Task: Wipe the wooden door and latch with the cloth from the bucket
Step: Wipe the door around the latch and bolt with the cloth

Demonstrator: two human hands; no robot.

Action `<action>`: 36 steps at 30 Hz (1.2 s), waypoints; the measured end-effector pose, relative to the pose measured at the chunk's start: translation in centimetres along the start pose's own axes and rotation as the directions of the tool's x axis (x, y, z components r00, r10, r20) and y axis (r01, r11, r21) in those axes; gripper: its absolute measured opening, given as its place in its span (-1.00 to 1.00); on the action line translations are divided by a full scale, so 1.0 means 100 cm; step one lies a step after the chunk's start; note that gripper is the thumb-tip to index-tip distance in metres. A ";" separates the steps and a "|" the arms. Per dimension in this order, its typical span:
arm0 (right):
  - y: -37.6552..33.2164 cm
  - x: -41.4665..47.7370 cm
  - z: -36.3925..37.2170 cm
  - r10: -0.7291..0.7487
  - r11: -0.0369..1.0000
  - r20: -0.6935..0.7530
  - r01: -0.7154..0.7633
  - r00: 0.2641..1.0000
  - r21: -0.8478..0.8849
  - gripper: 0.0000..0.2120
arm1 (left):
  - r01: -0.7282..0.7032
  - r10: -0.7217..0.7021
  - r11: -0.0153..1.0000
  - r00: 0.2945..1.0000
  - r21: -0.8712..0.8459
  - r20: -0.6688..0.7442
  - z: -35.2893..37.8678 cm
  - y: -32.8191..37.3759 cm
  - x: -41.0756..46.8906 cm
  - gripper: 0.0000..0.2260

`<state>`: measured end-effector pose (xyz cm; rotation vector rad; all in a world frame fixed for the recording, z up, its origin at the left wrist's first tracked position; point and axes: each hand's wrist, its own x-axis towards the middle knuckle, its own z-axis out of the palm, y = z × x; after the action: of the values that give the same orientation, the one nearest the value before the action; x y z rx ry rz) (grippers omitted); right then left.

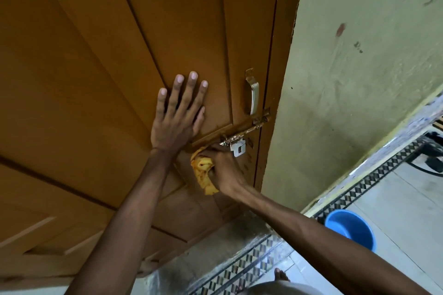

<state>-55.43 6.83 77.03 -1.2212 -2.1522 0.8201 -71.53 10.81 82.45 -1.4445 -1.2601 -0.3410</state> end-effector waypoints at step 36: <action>0.062 -0.031 -0.025 0.686 0.086 0.406 -0.622 0.604 0.779 -0.66 | 0.003 -0.003 0.998 1.000 0.059 -0.008 0.002 0.002 -0.002 -0.44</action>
<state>-48.82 7.23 73.77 -1.4781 -0.5863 1.9294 -71.55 10.95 82.10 -1.3905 -1.2561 -0.3089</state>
